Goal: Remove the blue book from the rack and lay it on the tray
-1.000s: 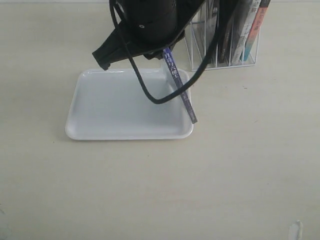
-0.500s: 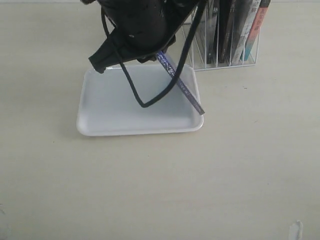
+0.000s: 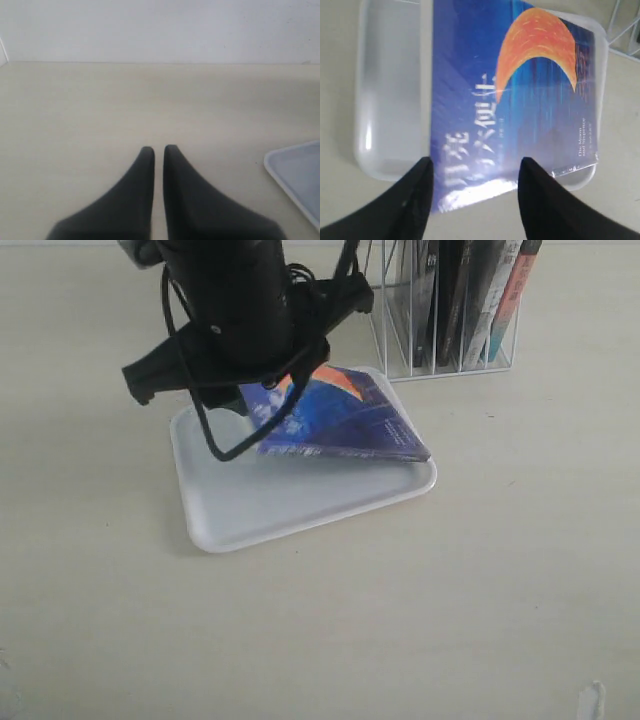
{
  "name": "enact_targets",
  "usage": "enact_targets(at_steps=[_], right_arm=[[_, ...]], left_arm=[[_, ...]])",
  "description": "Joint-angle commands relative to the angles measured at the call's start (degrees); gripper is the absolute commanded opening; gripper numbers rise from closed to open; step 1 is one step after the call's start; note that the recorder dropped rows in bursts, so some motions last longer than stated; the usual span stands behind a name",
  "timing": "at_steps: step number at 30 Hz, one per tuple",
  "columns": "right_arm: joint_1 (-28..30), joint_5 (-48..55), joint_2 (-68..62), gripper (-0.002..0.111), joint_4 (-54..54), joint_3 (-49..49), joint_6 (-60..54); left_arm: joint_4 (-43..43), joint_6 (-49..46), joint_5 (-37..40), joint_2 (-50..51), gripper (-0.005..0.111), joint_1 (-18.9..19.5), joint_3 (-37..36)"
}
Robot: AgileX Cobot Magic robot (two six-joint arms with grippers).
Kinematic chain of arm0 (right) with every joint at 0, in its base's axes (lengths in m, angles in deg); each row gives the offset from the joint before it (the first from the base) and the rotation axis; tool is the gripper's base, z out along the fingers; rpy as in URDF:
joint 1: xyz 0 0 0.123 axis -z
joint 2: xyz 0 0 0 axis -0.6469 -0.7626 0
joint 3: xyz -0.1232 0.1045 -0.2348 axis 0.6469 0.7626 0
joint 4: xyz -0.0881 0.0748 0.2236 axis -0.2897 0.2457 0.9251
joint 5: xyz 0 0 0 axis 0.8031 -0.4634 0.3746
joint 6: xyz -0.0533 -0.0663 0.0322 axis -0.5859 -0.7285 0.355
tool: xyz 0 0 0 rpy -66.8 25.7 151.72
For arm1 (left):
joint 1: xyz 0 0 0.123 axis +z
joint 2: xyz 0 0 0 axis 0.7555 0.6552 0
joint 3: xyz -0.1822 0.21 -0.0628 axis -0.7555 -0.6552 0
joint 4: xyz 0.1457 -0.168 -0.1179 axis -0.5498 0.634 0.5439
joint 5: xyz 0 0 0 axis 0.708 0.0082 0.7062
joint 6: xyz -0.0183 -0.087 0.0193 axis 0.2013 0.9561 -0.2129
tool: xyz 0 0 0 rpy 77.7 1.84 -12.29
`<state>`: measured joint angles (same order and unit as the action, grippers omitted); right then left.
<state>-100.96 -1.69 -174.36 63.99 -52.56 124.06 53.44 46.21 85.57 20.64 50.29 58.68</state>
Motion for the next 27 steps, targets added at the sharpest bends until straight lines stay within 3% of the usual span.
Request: enact_targets(at_steps=[1, 6, 7, 10, 27], right_arm=[[0.15, 0.26, 0.63, 0.050, 6.69, -5.30, -2.67], [0.15, 0.26, 1.36, 0.046, 8.41, -9.04, -4.52], [0.15, 0.26, 1.51, 0.038, 8.41, -9.46, -5.62], [0.15, 0.26, 2.51, 0.000, 7.57, -9.61, -9.60], [0.15, -0.79, 3.10, 0.000, 7.17, -9.61, -13.06]], left_arm=[[-0.12, -0.12, -0.35, -0.13, 0.006, -0.46, -0.22], [-0.12, -0.12, -0.35, -0.13, 0.006, -0.46, -0.22], [-0.12, -0.12, -0.35, -0.13, 0.006, -0.46, -0.22], [-0.12, -0.12, -0.35, -0.13, 0.006, -0.46, -0.22], [-0.12, -0.12, -0.35, -0.13, 0.006, -0.46, -0.22]])
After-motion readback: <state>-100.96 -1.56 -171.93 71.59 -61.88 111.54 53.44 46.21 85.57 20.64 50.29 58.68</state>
